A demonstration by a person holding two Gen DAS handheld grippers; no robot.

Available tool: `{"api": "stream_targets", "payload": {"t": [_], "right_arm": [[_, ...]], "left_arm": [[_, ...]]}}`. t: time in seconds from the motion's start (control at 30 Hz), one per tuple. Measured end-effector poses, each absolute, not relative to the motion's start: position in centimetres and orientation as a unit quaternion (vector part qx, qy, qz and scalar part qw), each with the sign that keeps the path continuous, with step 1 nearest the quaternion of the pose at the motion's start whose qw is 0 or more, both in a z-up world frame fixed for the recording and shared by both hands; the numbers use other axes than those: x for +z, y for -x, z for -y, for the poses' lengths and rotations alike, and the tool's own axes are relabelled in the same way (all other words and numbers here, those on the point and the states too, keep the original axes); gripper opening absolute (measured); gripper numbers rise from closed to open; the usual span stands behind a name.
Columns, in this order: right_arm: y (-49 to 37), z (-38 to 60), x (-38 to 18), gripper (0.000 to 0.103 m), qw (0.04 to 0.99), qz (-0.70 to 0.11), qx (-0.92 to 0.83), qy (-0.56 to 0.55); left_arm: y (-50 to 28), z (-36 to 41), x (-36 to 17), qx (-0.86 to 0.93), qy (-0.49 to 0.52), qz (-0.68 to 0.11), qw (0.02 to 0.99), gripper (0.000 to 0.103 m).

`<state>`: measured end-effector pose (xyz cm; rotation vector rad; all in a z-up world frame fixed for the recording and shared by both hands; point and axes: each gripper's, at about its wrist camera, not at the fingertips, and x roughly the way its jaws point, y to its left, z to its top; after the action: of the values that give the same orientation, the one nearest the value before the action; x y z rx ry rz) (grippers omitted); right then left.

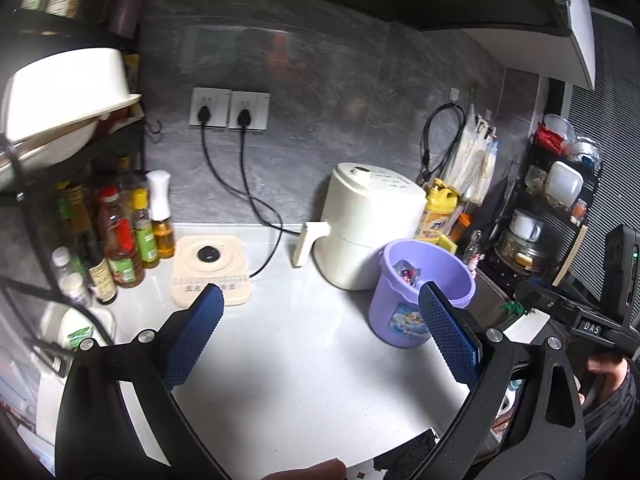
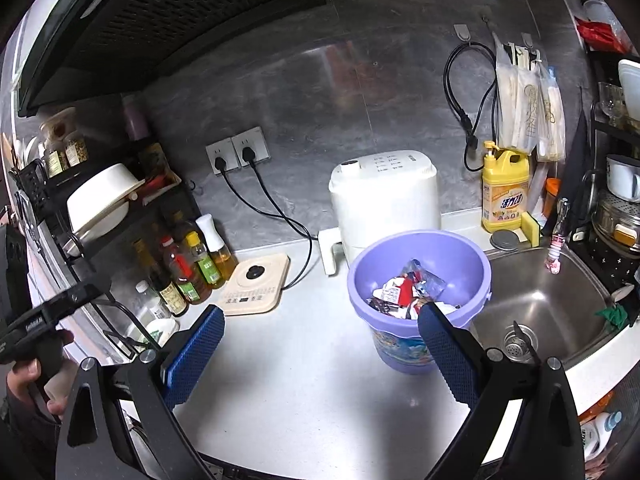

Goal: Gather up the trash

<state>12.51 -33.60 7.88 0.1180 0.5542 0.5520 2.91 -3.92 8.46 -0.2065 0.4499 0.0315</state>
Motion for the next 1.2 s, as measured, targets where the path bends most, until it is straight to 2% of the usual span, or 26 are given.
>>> {"api": "stream_targets", "payload": {"t": [0.53,1.2], "right_arm": [[-11.9,30.3,7.6,0.095,0.918,-0.269,0.286,-0.053],[-12.1,31.7,7.3,0.095,0.92,-0.268,0.28,-0.057]], "left_arm": [[-0.4,1.6,8.8,0.052,0.1,-0.214,0.97,0.097],[-1.3,2.4,8.6,0.048,0.1,-0.221,0.969,0.097]]}}
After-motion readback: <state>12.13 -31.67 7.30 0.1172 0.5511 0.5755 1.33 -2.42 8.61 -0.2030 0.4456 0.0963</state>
